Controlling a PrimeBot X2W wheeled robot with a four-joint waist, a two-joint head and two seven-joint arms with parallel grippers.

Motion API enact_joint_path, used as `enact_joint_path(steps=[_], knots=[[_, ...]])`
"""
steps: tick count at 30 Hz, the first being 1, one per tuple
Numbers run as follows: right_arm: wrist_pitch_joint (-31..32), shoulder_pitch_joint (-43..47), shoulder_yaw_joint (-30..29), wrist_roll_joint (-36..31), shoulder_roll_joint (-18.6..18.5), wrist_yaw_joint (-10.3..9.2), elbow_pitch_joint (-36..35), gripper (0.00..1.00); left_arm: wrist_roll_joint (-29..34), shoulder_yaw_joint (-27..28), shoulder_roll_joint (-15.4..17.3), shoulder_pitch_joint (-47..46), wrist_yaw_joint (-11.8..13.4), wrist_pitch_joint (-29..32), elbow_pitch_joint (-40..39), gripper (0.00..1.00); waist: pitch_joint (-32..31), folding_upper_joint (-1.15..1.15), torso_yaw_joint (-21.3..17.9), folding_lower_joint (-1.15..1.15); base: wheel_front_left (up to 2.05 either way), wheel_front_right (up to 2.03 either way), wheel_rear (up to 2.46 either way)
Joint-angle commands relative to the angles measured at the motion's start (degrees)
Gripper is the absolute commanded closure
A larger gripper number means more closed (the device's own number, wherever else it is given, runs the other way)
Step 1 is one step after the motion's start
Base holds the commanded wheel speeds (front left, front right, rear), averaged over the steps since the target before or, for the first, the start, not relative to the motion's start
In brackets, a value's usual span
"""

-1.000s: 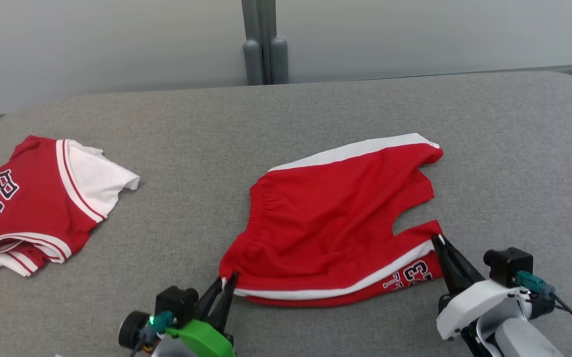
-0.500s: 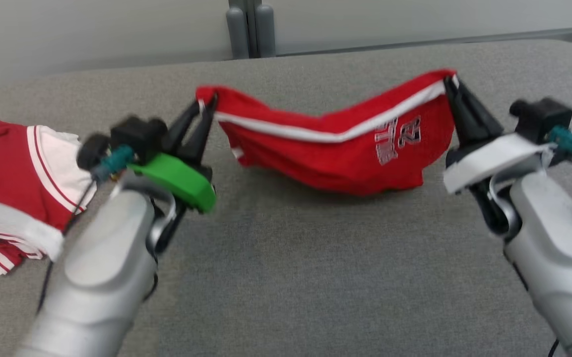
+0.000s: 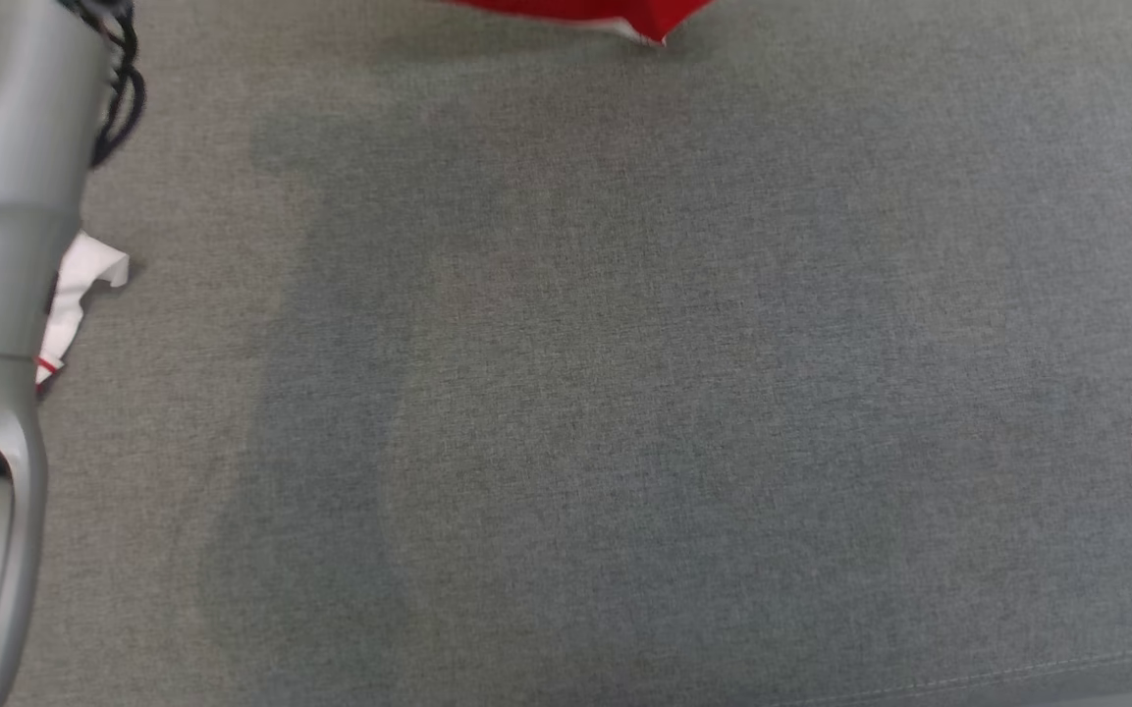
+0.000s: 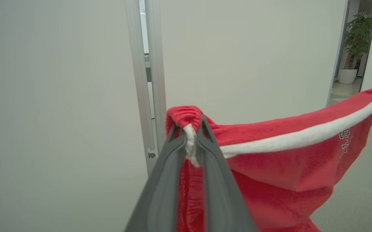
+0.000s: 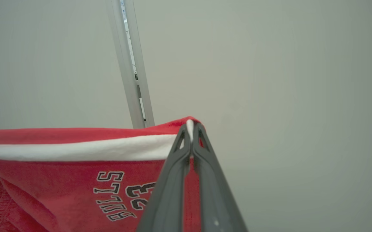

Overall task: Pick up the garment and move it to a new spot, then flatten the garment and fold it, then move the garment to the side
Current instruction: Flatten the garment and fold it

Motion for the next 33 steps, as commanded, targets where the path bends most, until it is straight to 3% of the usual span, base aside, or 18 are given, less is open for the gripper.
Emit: enact_joint_path(steps=[1,8,15,24,28,33], knots=[[0.2,-2.9,0.0,0.7,0.5,-0.10,1.7,1.00,-0.8,0.4,-0.1,-3.1,0.1,0.3,1.9,1.00,3.7,0.00,-2.4,-0.01,0.00,0.00,0.00],[-0.5,-12.7,1.4,3.2,3.1,-0.10,10.5,1.00,-2.2,-0.5,-1.6,-12.6,0.1,-1.0,10.5,1.00,4.5,0.00,-4.5,-0.01,0.00,0.00,0.00],[-2.4,-10.8,4.9,6.4,4.2,-0.10,14.2,1.00,-5.0,-2.5,-2.4,-10.7,0.1,-3.7,14.9,1.00,4.5,0.00,-5.4,-0.01,0.00,0.00,0.00],[-5.4,3.4,10.2,13.4,3.2,-0.10,10.6,1.00,-10.1,-4.7,-2.3,5.0,0.1,-7.5,12.7,1.00,2.3,0.00,-4.4,-0.01,0.00,0.00,0.00],[-6.0,12.8,12.3,16.5,2.0,-0.10,6.4,1.00,-11.0,-0.7,-1.5,13.9,0.2,-7.9,8.3,1.00,0.0,0.00,-3.4,-0.01,0.00,0.00,0.00],[-6.3,25.4,13.4,19.1,-0.1,-0.10,0.0,1.00,-7.4,6.2,-2.3,28.6,1.7,-7.7,-0.9,1.00,-3.0,0.00,-2.2,-0.01,0.00,0.00,0.00]])
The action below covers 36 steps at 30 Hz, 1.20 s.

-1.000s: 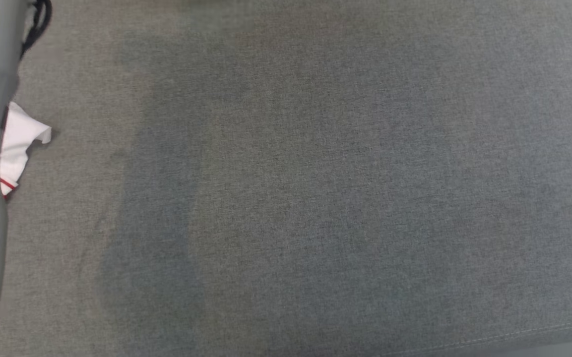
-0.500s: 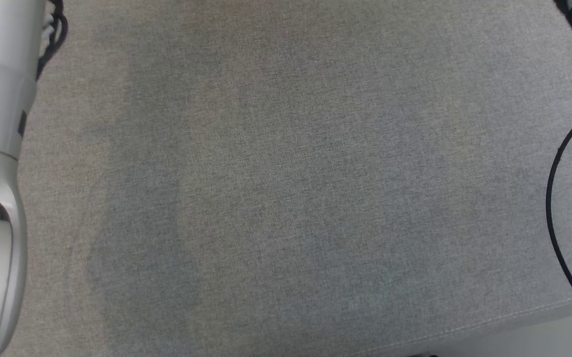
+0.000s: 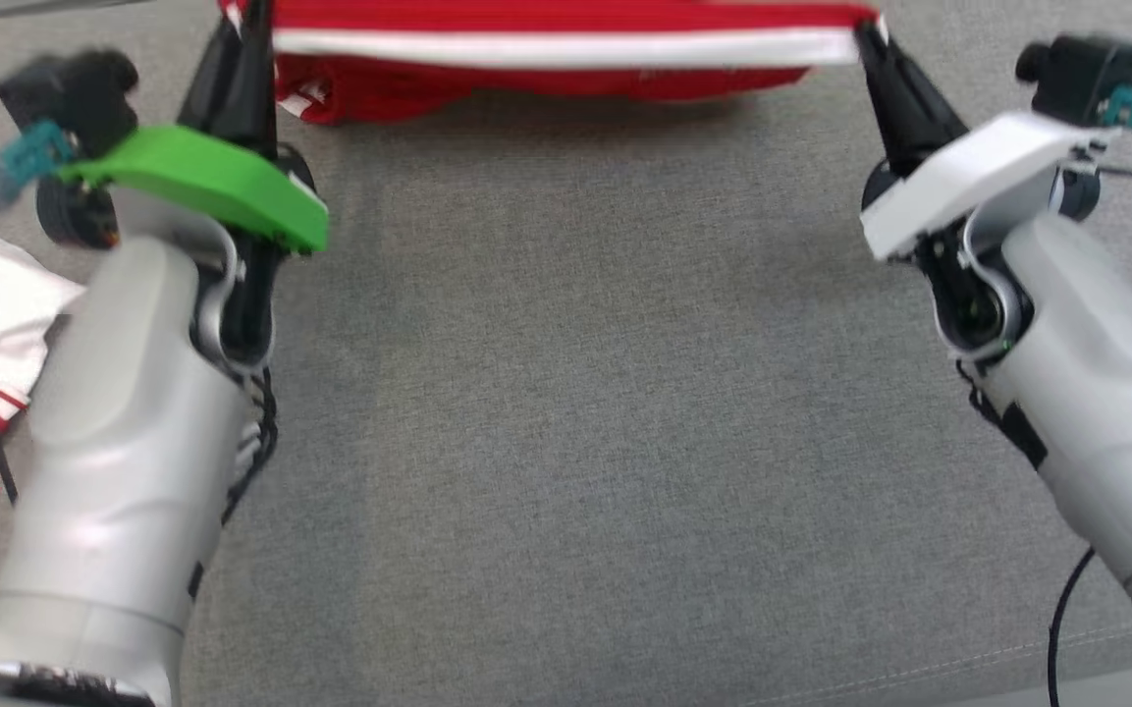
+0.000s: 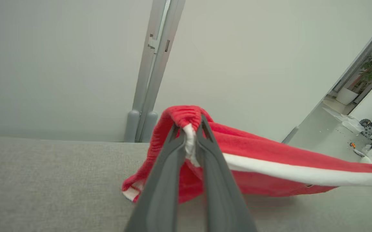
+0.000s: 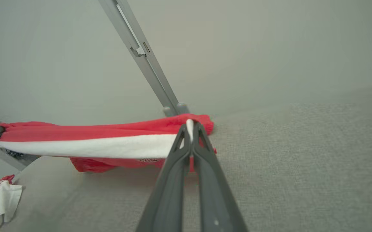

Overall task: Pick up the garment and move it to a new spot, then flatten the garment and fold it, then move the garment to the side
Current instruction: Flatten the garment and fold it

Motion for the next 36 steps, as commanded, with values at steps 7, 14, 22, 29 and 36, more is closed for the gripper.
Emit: enact_joint_path(steps=[7,14,22,29,36], knots=[[-0.3,18.9,-5.4,-0.2,-2.4,-0.10,-10.7,1.00,5.1,6.0,-2.8,20.1,1.3,-0.2,-10.8,1.00,-5.8,0.00,2.1,0.00,0.00,0.00,0.00],[-0.3,36.6,-11.2,-1.7,-3.1,-0.13,-18.4,1.00,8.2,9.6,-5.0,37.2,2.1,-0.2,-18.2,1.00,-10.2,0.00,2.4,0.00,0.00,0.00,0.00],[1.7,53.0,-16.7,-4.2,-1.7,-0.16,-26.0,1.00,10.3,10.6,-6.4,49.5,2.2,-0.2,-22.0,1.00,-13.2,0.00,3.4,0.00,0.00,0.00,0.00],[5.7,65.3,-24.2,-8.5,2.4,-0.16,-33.4,1.00,10.6,10.9,-7.0,56.2,2.2,-0.2,-24.0,1.00,-14.4,0.00,4.5,0.00,0.00,0.00,0.00],[10.4,68.8,-30.6,-13.0,7.1,-0.16,-39.0,1.00,11.4,10.9,-7.3,57.7,1.9,-0.2,-25.0,1.00,-14.9,0.00,5.2,0.00,0.00,0.00,0.00]])
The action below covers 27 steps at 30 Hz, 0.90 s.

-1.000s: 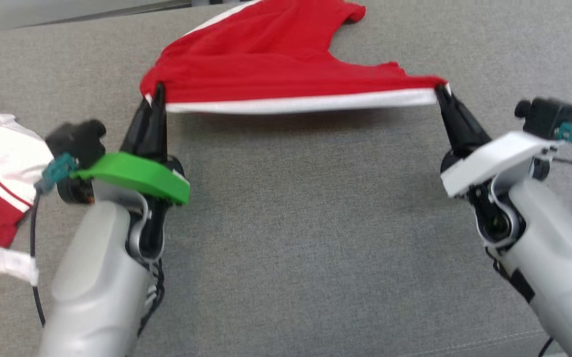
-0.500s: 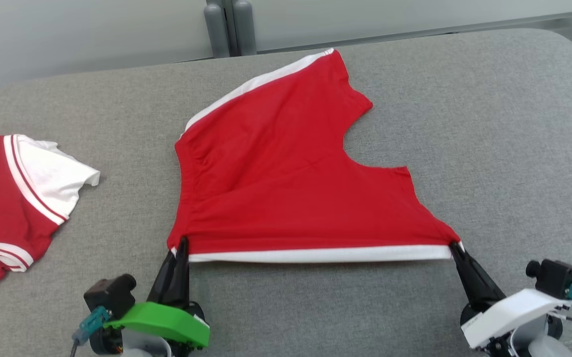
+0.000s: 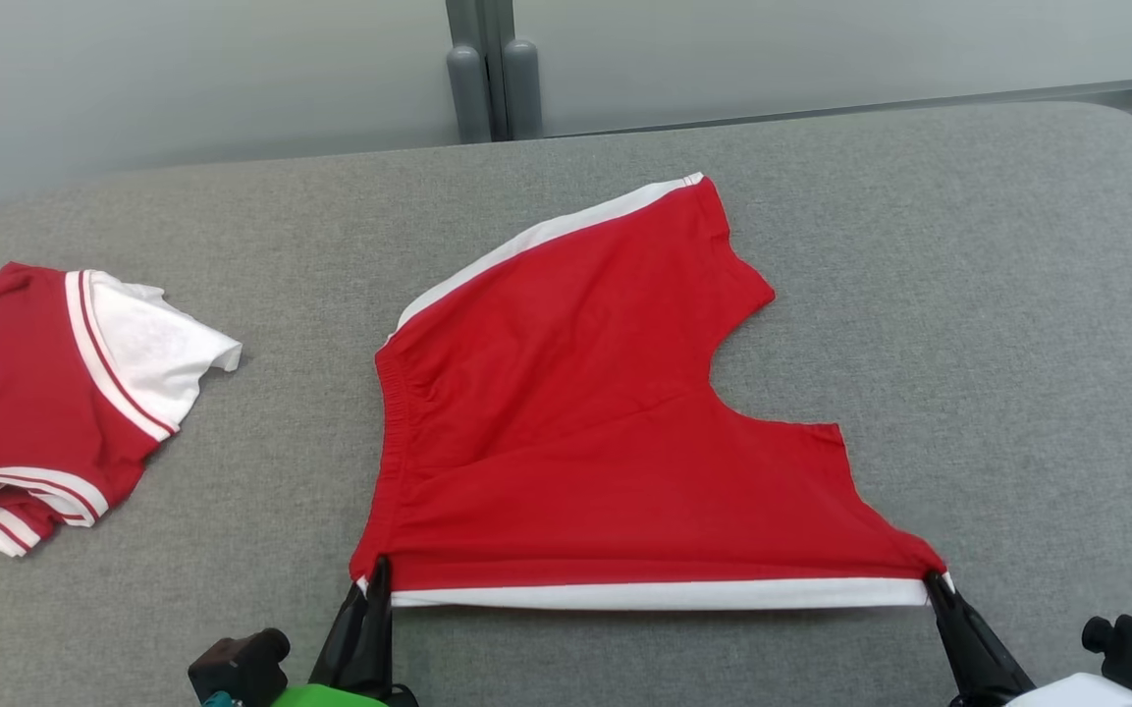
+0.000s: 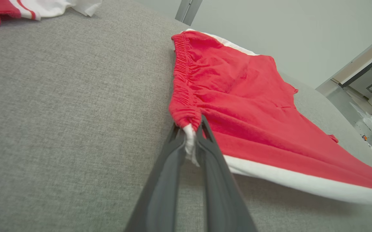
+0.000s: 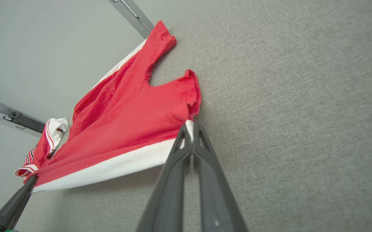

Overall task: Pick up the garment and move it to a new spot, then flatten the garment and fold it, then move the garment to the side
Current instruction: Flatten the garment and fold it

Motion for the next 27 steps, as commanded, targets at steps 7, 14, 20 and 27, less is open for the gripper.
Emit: enact_joint_path(steps=[7,14,20,27], knots=[[2.8,-3.7,-4.1,-2.8,1.5,-0.21,-2.3,1.00,0.9,-2.1,0.3,-2.8,-0.3,-0.2,0.8,1.00,-0.9,0.00,1.2,0.01,0.00,0.00,0.00],[5.0,-12.5,-3.2,-4.1,-1.1,-0.19,-1.6,1.00,0.4,-4.5,0.2,-7.5,-0.5,-0.1,1.1,1.00,0.6,0.00,2.4,0.01,0.00,0.00,0.00],[5.6,-23.4,-1.9,-3.7,-3.0,-0.18,3.4,1.00,-0.6,-6.2,0.1,-13.9,0.0,0.6,1.7,1.00,3.1,0.00,4.1,0.01,0.00,0.00,0.00],[4.8,-38.6,0.3,-3.3,-4.9,-0.17,14.1,1.00,-3.2,-9.4,0.1,-24.5,0.6,1.2,5.1,1.00,7.6,0.00,6.5,0.01,0.00,0.00,0.00]])
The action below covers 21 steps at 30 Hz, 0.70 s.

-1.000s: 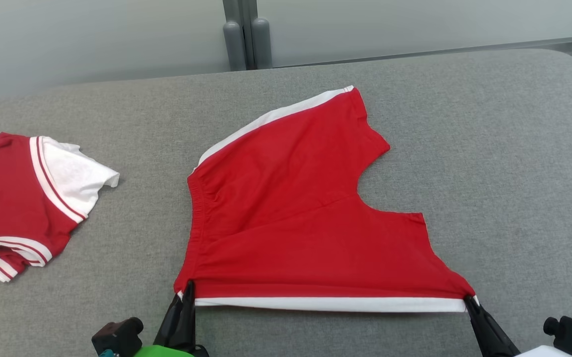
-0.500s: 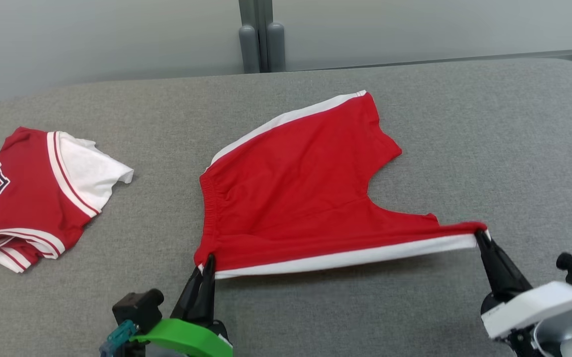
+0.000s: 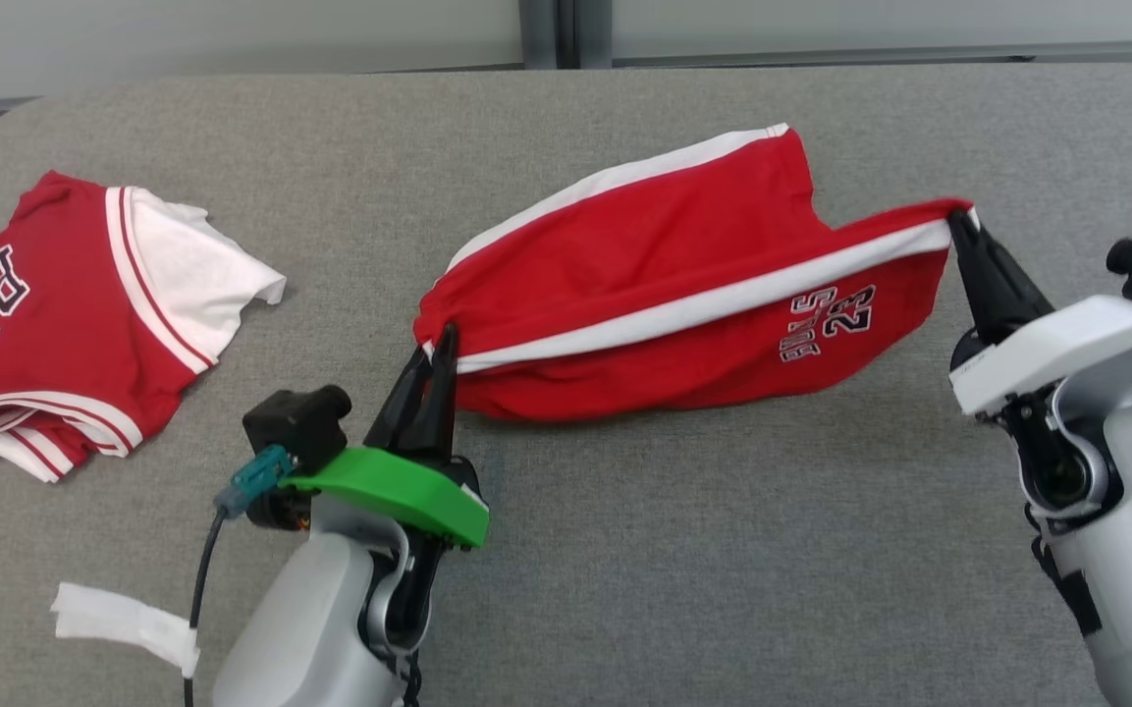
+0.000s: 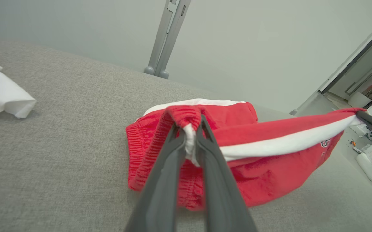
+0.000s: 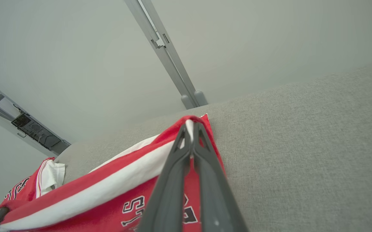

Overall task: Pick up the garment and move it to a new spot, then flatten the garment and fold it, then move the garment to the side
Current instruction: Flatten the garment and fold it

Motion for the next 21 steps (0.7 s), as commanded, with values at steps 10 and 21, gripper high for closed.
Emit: enact_joint_path(steps=[10,21], knots=[[-1.6,-19.6,4.5,0.0,-1.7,-0.08,17.6,1.00,-3.9,-3.7,0.3,-13.2,1.3,-0.6,7.2,1.00,7.5,0.00,3.6,0.00,0.00,0.00,0.00],[-6.2,-34.2,9.6,0.5,-0.2,-0.08,37.0,0.59,-8.4,-9.1,0.2,-21.4,1.7,-1.5,14.4,0.00,10.7,0.00,6.0,0.00,0.00,0.00,0.00]])
